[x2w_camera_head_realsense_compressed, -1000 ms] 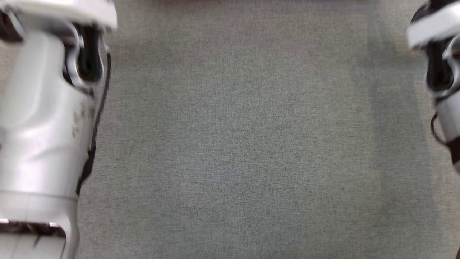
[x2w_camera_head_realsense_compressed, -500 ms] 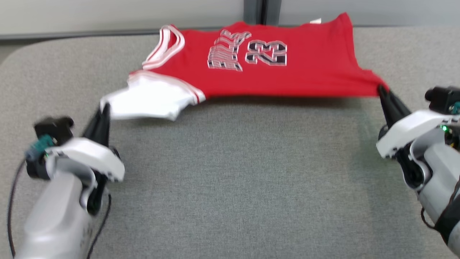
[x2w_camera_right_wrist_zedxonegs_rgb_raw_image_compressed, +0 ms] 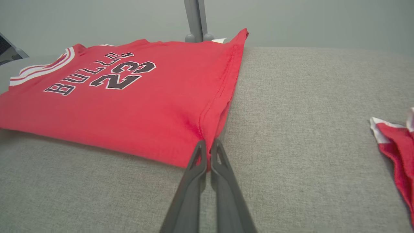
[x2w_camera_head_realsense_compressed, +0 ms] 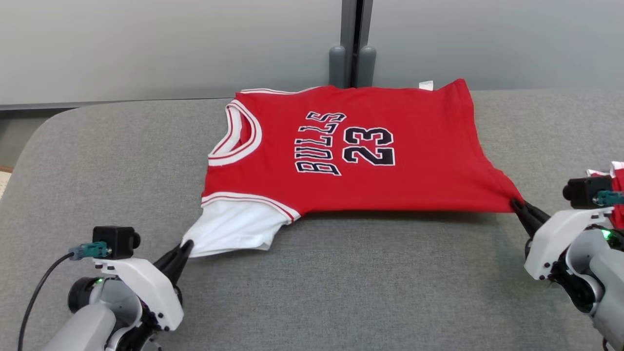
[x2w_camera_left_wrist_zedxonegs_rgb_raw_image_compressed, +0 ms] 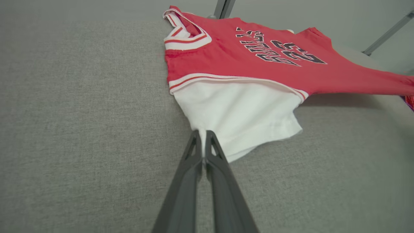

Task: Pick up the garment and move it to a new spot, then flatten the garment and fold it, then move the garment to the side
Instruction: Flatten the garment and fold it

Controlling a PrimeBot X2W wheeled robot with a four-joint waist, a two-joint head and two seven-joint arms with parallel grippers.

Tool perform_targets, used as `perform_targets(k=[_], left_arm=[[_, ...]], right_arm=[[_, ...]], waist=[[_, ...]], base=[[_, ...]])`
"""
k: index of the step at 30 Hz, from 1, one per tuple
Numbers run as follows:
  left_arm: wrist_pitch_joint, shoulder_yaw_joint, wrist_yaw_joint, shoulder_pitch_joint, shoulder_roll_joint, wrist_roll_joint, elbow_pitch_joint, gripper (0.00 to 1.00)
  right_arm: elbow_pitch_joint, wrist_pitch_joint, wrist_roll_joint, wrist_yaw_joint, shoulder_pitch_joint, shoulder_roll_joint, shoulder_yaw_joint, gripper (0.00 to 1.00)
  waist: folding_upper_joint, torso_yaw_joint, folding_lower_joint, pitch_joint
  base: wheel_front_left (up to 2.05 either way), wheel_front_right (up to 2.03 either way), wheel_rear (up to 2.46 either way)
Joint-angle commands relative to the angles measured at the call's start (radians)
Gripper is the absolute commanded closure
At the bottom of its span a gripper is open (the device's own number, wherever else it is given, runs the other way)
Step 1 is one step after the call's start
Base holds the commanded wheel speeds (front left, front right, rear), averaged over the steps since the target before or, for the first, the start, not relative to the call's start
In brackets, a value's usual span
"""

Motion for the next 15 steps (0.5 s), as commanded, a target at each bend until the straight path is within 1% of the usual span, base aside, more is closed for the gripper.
perform_targets(k=[1, 3, 6, 9, 12, 15], left_arm=[[0.038, -0.025, 0.001, 0.023, 0.023, -0.052, -0.046, 1.0], [0.109, -0.07, 0.001, 0.055, 0.056, -0.16, -0.146, 1.0], [0.183, -0.09, 0.001, 0.085, 0.136, -0.288, -0.249, 1.0], [0.242, -0.126, 0.001, 0.119, 0.194, -0.358, -0.318, 1.0], [0.289, -0.139, 0.001, 0.138, 0.247, -0.42, -0.362, 1.0], [0.325, -0.14, 0.001, 0.16, 0.272, -0.478, -0.386, 1.0]], right_arm=[[-0.002, 0.014, 0.028, -0.002, 0.021, -0.026, 0.006, 1.0], [-0.012, 0.036, 0.07, -0.002, 0.041, -0.035, 0.009, 1.0], [-0.057, 0.062, 0.112, -0.002, 0.064, -0.058, 0.037, 1.0], [-0.092, 0.073, 0.143, -0.002, 0.085, -0.09, 0.06, 1.0], [-0.118, 0.091, 0.185, -0.002, 0.099, -0.114, 0.07, 1.0], [-0.136, 0.123, 0.226, -0.002, 0.105, -0.138, 0.077, 1.0]], waist=[[0.0, 0.0, 0.0, -0.014], [0.0, 0.004, 0.0, -0.027], [0.0, 0.006, 0.0, -0.038], [0.0, 0.006, 0.0, -0.051], [0.0, 0.007, 0.0, -0.06], [0.0, 0.008, 0.0, -0.067]], base=[[0.0, 0.0, 0.0], [0.0, 0.0, 0.0], [0.0, 0.0, 0.0], [0.0, 0.0, 0.0], [0.0, 0.0, 0.0], [0.0, 0.0, 0.0]])
